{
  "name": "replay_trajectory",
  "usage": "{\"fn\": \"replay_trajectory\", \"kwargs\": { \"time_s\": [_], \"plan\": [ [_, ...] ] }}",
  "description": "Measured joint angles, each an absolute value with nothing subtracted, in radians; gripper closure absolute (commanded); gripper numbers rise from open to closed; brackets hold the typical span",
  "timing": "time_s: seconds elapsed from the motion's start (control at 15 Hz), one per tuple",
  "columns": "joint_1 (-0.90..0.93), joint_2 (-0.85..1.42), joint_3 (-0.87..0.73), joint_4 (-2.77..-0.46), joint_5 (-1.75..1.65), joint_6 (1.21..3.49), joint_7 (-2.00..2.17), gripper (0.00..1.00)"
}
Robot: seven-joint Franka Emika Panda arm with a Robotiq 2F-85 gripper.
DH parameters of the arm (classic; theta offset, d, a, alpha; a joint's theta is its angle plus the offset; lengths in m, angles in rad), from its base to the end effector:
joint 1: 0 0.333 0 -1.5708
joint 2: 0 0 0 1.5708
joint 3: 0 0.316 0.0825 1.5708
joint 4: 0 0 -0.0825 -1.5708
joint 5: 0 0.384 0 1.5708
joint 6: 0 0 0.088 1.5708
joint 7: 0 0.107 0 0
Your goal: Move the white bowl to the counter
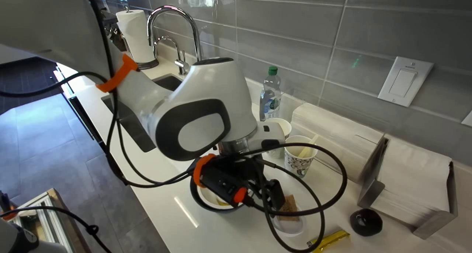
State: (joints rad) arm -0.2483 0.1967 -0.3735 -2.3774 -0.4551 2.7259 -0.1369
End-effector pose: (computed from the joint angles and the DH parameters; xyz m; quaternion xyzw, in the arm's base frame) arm 0.4308 -0.2908 0.2587 0.9865 -0.0338 0.0158 0.1593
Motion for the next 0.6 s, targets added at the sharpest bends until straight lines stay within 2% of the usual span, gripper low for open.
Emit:
{"fn": "replay_trajectory", "kwargs": {
  "time_s": [0.4,0.53,0.6],
  "plan": [
    [-0.231,0.175,-0.396,-2.376,-0.62,2.74,-0.007,0.0],
    [-0.23,0.164,-0.395,-2.376,-0.653,2.739,0.019,0.26],
    [-0.23,0.159,-0.394,-2.378,-0.662,2.739,0.026,0.34]
  ]
}}
